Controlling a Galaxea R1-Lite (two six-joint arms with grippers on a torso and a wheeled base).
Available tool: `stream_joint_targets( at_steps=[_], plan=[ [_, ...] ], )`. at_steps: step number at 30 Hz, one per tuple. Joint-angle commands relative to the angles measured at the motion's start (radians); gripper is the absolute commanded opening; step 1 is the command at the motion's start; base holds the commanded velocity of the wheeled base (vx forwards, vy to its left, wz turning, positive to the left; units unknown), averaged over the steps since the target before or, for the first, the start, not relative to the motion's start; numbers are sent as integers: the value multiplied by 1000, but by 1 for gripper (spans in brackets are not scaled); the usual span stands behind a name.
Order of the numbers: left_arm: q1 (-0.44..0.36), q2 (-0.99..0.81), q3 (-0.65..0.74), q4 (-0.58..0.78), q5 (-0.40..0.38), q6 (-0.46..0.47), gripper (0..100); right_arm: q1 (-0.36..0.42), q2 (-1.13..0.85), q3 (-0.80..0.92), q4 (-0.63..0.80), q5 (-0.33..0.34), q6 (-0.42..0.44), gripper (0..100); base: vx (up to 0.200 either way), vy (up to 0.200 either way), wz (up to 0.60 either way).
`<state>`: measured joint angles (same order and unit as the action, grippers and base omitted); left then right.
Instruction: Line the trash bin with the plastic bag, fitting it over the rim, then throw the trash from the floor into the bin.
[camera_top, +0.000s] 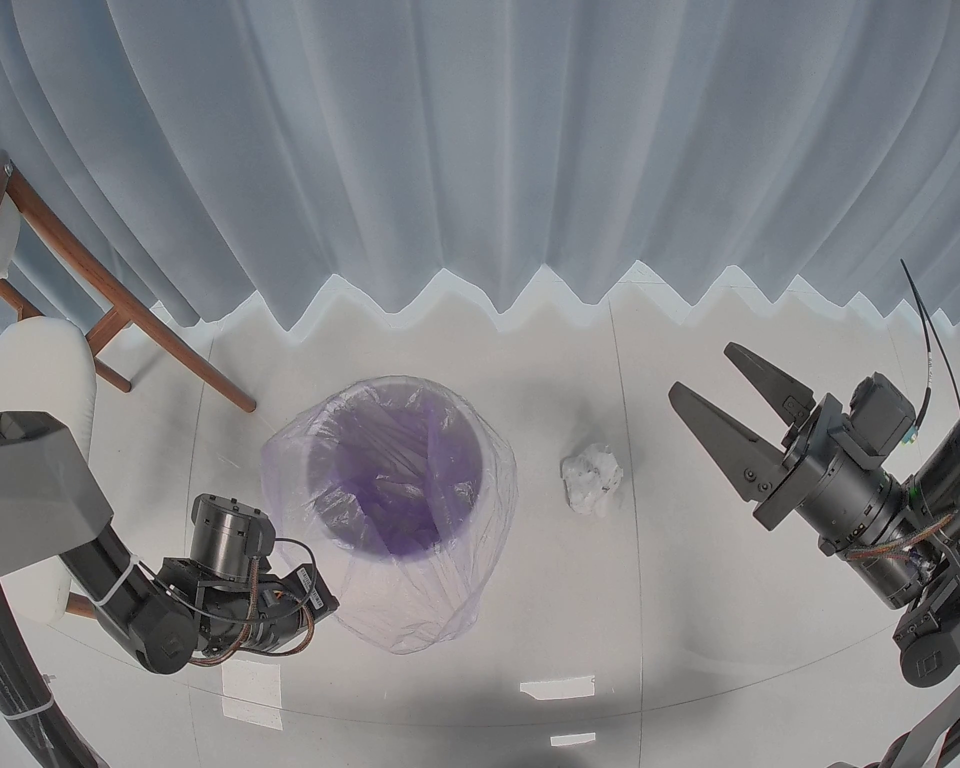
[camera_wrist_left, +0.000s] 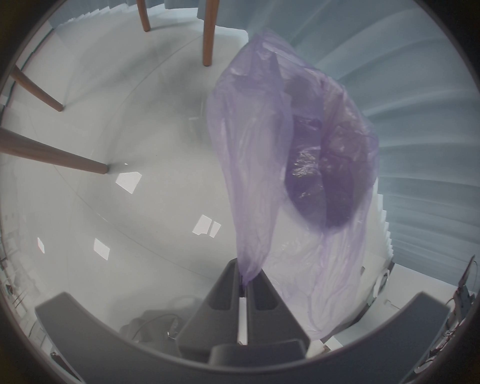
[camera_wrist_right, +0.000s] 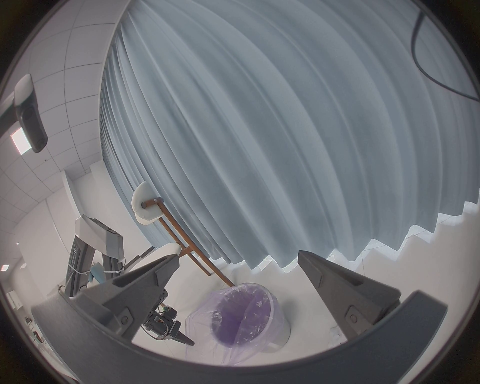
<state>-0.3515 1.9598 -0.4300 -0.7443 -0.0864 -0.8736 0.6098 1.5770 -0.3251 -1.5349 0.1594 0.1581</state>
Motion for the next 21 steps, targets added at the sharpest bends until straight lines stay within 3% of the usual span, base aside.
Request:
stream_joint_targets(
  at_steps=[1,6,11,19,20,21],
  plan=[
    [11,56,2,-3,43,5,0,-1,3,1,-1,0,-2,100,0,0,0],
    [17,105,-1,-12,70,10,0,-7,3,3,-1,0,-12,100,0,0,0],
    [17,162,-15,-52,76,85,0,-15,3,3,-1,0,-23,100,0,0,0],
    [17,225,-23,-132,102,96,0,-18,0,1,-1,0,-23,100,0,0,0],
    [17,222,-19,-132,102,102,100,-18,-2,1,-1,0,-23,100,0,0,0],
    [17,220,-18,-132,100,104,100,-18,-2,1,-1,0,-23,100,0,0,0]
  ],
)
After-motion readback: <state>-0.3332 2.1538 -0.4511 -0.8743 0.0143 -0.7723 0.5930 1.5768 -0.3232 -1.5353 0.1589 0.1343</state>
